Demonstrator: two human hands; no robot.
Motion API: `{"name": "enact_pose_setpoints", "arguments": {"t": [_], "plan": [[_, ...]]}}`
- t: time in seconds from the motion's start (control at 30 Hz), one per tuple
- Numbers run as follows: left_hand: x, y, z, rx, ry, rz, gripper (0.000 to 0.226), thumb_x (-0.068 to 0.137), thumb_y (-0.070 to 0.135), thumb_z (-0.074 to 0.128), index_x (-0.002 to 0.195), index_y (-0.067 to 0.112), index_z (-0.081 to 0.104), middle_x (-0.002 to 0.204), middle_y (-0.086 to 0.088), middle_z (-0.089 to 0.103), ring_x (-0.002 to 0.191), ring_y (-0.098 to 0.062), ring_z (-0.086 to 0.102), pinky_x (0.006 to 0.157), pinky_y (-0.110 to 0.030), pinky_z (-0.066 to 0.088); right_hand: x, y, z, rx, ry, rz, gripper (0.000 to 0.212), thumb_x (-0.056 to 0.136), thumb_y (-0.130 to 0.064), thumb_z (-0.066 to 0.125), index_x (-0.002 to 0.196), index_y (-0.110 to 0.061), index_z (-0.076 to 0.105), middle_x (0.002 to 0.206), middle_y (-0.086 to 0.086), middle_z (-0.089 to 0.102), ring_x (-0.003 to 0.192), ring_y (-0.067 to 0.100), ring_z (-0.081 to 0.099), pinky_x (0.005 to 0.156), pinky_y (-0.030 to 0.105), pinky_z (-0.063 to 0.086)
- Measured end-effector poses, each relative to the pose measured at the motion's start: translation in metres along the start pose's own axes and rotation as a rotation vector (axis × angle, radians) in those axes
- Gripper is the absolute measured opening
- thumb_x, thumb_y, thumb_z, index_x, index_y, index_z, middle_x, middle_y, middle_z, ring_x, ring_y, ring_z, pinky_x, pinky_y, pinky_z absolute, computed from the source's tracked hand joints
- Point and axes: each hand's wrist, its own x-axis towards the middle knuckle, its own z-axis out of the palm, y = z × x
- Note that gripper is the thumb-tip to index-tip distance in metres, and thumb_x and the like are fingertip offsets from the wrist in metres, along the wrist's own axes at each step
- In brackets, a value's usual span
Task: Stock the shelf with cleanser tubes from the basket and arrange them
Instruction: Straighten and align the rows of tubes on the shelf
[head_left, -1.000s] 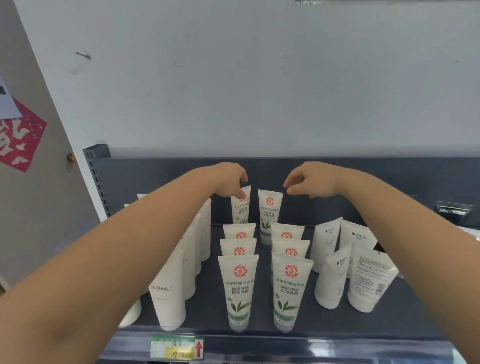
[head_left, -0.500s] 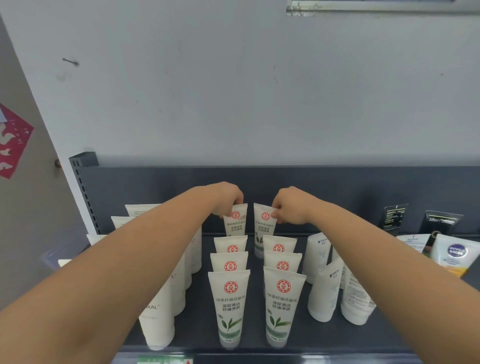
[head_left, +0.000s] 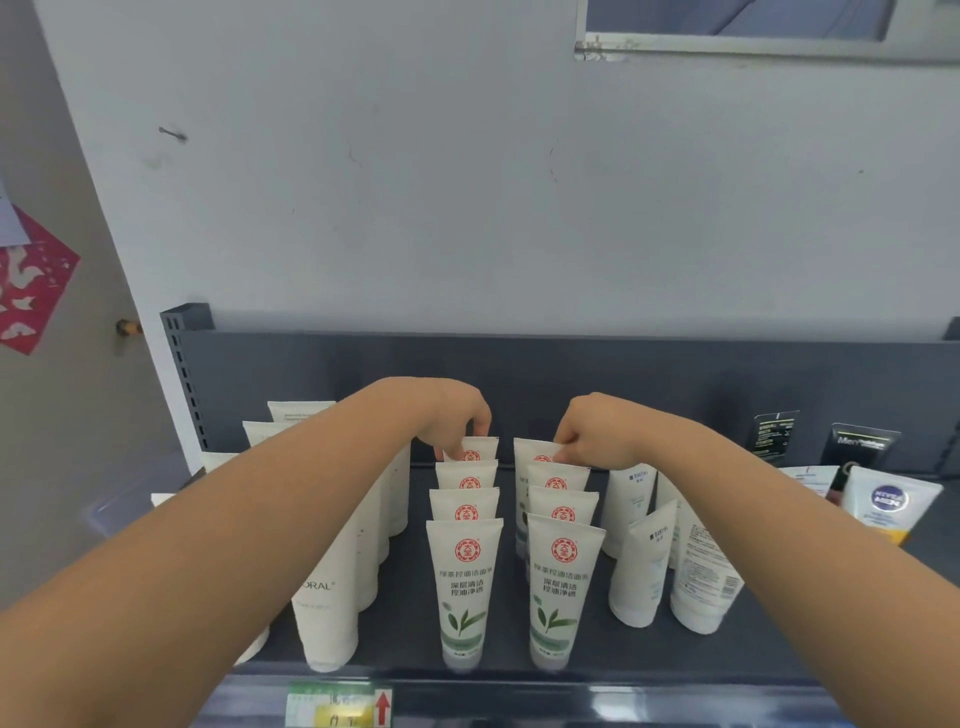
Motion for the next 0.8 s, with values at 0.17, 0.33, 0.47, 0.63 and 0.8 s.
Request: {"name": "enact_pose_setpoints", "arguments": {"t": [0.17,0.33,0.47,0.63,0.8], "plan": [[-0.002,0.002,0.004,-0.008,0.037,-0.009,0.024,0.087,0.016,0.071,0.109,0.021,0.062,0.108,0.003,0.059,0.093,-0.016,0.06,0.079,-0.022,0.05,-0.003,0.001,0.001,0.011,0.01,0.037,0.024,0.095,-0.031,0.058,0.098,-0.014,0.075,0.088,-0.004,0.071,0.071,0.009,0.062,0.063,0.016,0.044],[-0.004,0.0,0.007,-0.035,0.052,-0.005,0.024,0.088,0.017,0.069,0.111,0.02,0.063,0.108,0.002,0.06,0.094,-0.015,0.06,0.083,-0.023,0.05,-0.003,0.005,0.002,0.037,0.027,0.077,0.022,0.094,-0.03,0.06,0.101,-0.015,0.075,0.095,-0.002,0.073,0.077,0.01,0.065,0.068,0.017,0.045],[-0.005,-0.001,0.008,-0.056,0.055,0.013,0.029,0.09,0.018,0.068,0.118,0.02,0.063,0.115,0.002,0.061,0.094,-0.012,0.057,0.085,-0.023,0.048,-0.003,0.011,0.004,0.044,0.036,0.101,0.024,0.094,-0.03,0.061,0.104,-0.014,0.075,0.098,-0.002,0.074,0.081,0.011,0.067,0.076,0.02,0.051],[-0.005,-0.001,0.009,-0.057,0.06,0.01,0.029,0.089,0.017,0.068,0.118,0.019,0.063,0.115,0.001,0.062,0.094,-0.013,0.059,0.085,-0.023,0.049,-0.005,0.011,0.004,0.067,0.042,0.099,0.025,0.093,-0.031,0.061,0.106,-0.015,0.075,0.098,-0.004,0.074,0.079,0.009,0.067,0.076,0.02,0.052],[-0.004,0.0,0.011,-0.034,0.076,0.002,0.03,0.089,0.018,0.069,0.117,0.021,0.062,0.115,0.001,0.062,0.096,-0.013,0.058,0.089,-0.026,0.05,-0.005,0.008,0.006,0.061,0.04,0.107,0.024,0.093,-0.032,0.062,0.104,-0.015,0.075,0.098,-0.003,0.073,0.077,0.01,0.068,0.075,0.019,0.054]]}}
